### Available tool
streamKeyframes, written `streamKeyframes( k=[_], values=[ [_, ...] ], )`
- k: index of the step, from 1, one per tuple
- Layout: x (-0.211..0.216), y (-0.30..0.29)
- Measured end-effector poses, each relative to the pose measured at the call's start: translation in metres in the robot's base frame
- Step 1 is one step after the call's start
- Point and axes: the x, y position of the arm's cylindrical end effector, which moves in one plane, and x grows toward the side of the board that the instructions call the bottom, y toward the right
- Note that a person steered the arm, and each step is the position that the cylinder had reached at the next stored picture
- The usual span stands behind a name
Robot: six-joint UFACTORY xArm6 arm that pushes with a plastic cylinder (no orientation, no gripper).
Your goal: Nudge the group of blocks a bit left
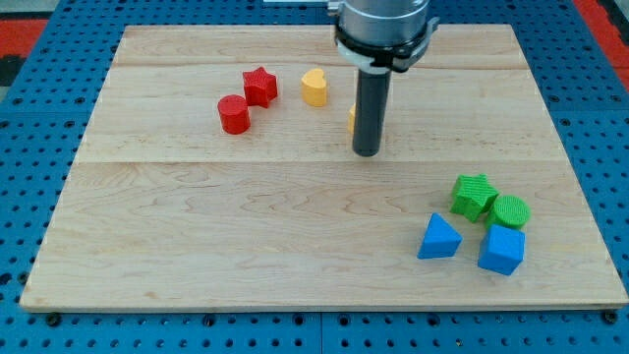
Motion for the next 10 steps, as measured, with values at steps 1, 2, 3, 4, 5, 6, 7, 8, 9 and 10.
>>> streamKeyframes(
  k=[1, 2, 3, 4, 5, 6, 7, 8, 9, 10],
  values=[
    [-0.042, 0.0],
    [-0.056, 0.005],
    [-0.041, 0.004],
    [0.019, -0.041],
    [0.042, -0.048],
    [0.078, -0.024],
    [0.175, -0.044],
    [0.202, 0.004],
    [0.202, 0.117],
    [0.196, 0.165]
  ],
)
